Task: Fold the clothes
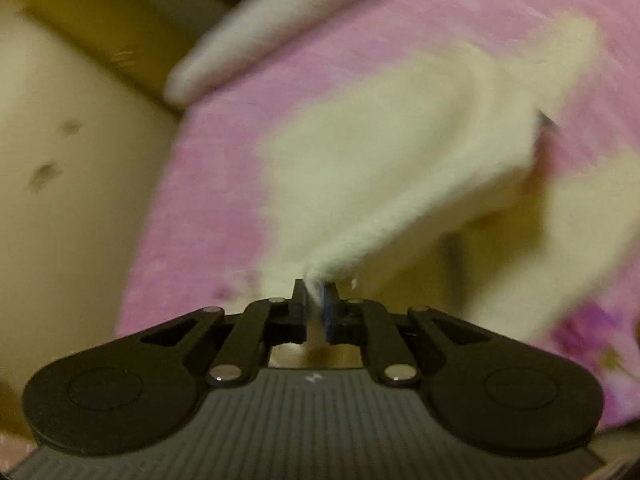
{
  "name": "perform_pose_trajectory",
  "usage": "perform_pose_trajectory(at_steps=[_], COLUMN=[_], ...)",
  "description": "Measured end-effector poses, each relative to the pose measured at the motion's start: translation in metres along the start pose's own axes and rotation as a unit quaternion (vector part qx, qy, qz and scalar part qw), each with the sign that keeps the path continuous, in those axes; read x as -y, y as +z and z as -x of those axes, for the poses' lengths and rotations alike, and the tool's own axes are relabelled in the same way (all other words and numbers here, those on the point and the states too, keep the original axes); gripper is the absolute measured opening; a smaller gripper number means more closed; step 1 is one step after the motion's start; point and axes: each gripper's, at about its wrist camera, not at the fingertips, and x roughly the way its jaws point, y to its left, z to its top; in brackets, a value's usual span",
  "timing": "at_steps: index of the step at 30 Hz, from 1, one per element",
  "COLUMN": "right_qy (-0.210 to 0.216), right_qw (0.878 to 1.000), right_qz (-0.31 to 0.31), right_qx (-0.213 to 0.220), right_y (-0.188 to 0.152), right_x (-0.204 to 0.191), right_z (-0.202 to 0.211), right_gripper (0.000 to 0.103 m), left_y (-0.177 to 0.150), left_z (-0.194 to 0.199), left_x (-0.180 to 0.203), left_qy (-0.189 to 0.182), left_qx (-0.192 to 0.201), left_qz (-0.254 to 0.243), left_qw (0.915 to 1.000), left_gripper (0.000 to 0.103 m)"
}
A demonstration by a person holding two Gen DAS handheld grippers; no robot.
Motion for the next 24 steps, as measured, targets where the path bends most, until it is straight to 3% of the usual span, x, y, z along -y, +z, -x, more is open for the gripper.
perform_pose_trajectory(at_steps=[3, 5, 10, 13, 18, 24], right_qy=[-0.002, 0.002, 0.045, 0.056, 0.033, -0.002], right_qw=[0.999, 0.997, 0.987, 0.973, 0.928, 0.861], right_qz=[0.033, 0.056, 0.133, 0.209, 0.354, 0.493], right_qx=[0.033, 0.054, 0.074, 0.084, 0.114, 0.127], right_y=[0.013, 0.019, 0.03, 0.034, 0.029, 0.008], right_x=[-0.019, -0.036, -0.088, -0.129, -0.186, -0.228], right_z=[-0.002, -0.006, -0.031, -0.054, -0.093, -0.132], right_gripper=[0.074, 0.074, 0.074, 0.074, 0.074, 0.069], left_y=[0.011, 0.014, 0.009, 0.005, -0.011, -0.018], left_z=[-0.006, -0.023, -0.073, -0.095, -0.113, -0.136], left_x=[-0.073, -0.112, -0.154, -0.162, -0.163, -0.163], left_qy=[0.051, 0.054, 0.04, 0.022, -0.001, -0.021], left_qx=[0.009, -0.003, -0.034, -0.044, -0.05, -0.054], left_qz=[0.048, 0.076, 0.08, 0.078, 0.073, 0.072], left_qw=[0.9975, 0.9956, 0.9954, 0.9957, 0.9961, 0.9957], left_gripper=[0.005, 0.005, 0.005, 0.005, 0.005, 0.005])
